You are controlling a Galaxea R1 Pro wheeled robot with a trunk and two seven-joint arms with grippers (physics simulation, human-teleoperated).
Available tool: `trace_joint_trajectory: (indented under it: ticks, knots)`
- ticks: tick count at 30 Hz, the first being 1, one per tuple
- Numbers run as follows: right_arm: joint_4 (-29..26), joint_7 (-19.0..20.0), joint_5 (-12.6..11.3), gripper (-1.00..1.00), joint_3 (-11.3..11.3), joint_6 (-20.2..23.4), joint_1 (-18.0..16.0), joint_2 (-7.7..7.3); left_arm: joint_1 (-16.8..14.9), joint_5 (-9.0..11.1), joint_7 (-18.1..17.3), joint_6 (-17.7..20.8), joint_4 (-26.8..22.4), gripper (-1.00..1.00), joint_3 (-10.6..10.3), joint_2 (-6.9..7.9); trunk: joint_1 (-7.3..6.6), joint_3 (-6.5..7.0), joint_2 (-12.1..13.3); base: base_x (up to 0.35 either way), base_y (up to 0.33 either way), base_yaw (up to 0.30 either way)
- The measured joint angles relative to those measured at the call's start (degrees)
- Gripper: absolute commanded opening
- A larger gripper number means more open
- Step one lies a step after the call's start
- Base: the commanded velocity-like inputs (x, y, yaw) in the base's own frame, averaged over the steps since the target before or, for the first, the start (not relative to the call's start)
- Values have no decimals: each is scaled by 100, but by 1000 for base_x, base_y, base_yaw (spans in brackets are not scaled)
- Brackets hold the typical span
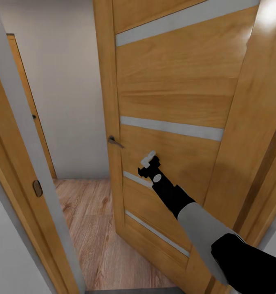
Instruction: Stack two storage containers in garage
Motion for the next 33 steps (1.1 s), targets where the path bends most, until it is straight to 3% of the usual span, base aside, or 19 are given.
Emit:
trace_joint_trajectory:
  ticks: [7,33]
  knots:
    - [-172,37,-169,100,70,-162,0,0,0,7,0,0,0,100,0,1,0,0,0,0,0,0]
    - [-147,82,-205,100,88,-183,33,0,0,14,0,1,0,100,3,7,0,0,0,0,0,0]
